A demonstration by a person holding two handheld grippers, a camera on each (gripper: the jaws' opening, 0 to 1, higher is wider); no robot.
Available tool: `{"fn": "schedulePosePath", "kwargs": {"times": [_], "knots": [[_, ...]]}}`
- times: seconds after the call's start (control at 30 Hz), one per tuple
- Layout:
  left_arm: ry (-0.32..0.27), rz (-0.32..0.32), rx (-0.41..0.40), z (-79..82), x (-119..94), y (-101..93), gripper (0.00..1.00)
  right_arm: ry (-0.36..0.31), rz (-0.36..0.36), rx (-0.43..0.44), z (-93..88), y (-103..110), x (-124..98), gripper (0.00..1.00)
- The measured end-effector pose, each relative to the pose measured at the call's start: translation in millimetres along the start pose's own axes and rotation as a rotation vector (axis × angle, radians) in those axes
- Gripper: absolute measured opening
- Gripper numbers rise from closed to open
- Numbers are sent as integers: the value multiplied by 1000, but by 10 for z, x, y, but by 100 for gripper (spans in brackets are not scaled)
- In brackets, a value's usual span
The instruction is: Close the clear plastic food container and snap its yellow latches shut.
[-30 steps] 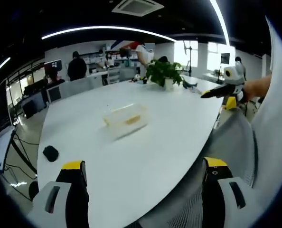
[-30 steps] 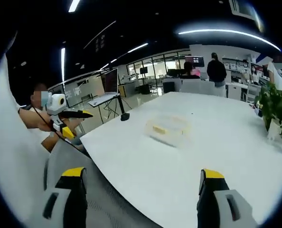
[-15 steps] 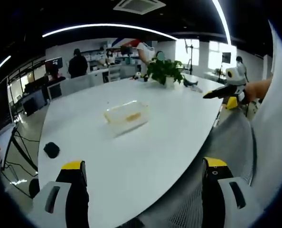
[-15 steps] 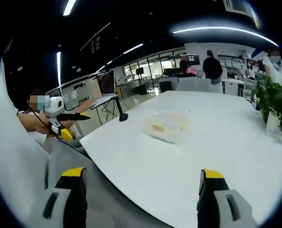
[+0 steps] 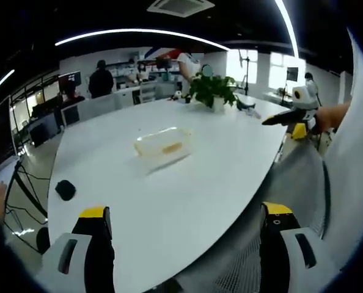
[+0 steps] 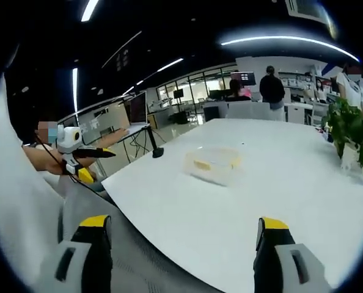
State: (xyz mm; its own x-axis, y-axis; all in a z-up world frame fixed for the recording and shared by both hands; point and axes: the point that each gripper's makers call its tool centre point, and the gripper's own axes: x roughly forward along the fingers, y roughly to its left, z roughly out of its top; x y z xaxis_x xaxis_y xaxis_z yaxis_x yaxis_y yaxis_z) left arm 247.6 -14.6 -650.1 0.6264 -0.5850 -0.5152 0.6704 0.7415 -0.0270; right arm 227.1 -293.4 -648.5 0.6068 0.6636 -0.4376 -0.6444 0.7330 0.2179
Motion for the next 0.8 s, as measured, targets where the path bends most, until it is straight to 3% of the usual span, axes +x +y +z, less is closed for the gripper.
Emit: {"fn": "schedulePosePath", "kwargs": {"times": [0.8], "knots": [[-2,-25,-4,50,46,-65,98,-33,-12,41,88,-34,-58,97]]}}
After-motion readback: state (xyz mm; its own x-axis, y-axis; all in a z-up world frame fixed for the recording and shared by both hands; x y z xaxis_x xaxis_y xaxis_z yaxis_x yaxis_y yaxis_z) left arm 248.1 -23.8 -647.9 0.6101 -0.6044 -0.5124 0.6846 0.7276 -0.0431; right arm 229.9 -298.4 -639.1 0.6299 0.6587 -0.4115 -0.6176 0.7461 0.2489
